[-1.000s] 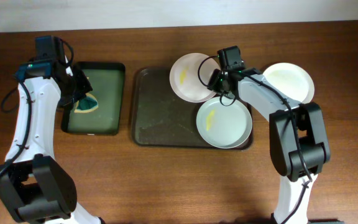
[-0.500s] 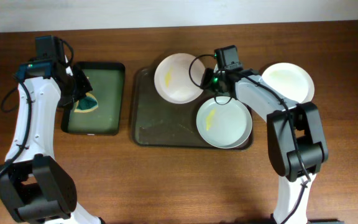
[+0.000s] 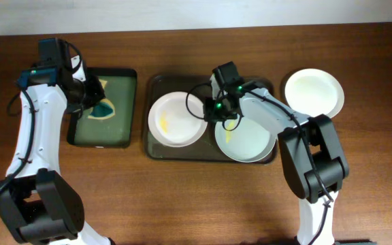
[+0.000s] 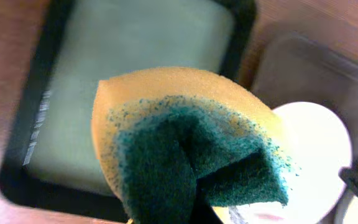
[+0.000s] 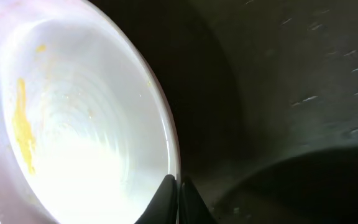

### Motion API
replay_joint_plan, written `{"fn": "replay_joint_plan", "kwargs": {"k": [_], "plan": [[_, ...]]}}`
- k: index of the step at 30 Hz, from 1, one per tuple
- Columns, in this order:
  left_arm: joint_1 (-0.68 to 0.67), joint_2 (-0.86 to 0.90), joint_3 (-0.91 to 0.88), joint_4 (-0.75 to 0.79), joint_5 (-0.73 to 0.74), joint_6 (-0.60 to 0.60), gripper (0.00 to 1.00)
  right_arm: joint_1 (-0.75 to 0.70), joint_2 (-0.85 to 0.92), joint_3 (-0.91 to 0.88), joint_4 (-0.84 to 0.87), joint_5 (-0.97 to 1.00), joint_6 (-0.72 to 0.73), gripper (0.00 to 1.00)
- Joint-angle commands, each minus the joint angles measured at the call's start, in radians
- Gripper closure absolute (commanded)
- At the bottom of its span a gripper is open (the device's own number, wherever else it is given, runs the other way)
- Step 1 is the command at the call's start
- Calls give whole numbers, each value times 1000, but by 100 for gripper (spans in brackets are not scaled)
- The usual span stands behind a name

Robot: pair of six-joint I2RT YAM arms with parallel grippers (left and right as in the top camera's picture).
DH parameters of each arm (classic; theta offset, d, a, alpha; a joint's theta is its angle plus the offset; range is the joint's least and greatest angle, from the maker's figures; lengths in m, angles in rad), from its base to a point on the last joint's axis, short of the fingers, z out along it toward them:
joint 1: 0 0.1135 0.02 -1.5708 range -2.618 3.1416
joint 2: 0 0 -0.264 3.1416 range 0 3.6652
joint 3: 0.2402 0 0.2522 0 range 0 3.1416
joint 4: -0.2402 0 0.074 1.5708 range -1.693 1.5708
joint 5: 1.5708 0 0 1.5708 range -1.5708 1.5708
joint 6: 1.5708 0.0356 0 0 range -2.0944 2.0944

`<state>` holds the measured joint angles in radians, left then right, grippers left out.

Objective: Clean dirty plates on tray and stack at the side
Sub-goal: 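Bring the sponge with the left gripper onto the pink plate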

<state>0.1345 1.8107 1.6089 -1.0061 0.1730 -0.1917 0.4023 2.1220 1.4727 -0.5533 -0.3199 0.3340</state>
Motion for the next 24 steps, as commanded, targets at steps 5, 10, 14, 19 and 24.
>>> {"fn": "replay_joint_plan", "kwargs": {"k": [5, 10, 14, 19, 24], "plan": [[-129, 7, -2, -4, 74, 59, 100, 0, 18, -4, -11, 15, -43, 63], [-196, 7, -2, 3, 56, 51, 100, 1, 18, -4, -4, 18, -42, 62], [-215, 7, -2, 3, 56, 47, 100, 18, 18, -4, -2, 18, -42, 76], [-217, 7, -2, 0, 66, 47, 100, 50, 19, -4, 5, 48, -38, 85], [-225, 8, -8, -3, 101, 48, 100, 72, 31, -4, 5, 89, -38, 85]]}}
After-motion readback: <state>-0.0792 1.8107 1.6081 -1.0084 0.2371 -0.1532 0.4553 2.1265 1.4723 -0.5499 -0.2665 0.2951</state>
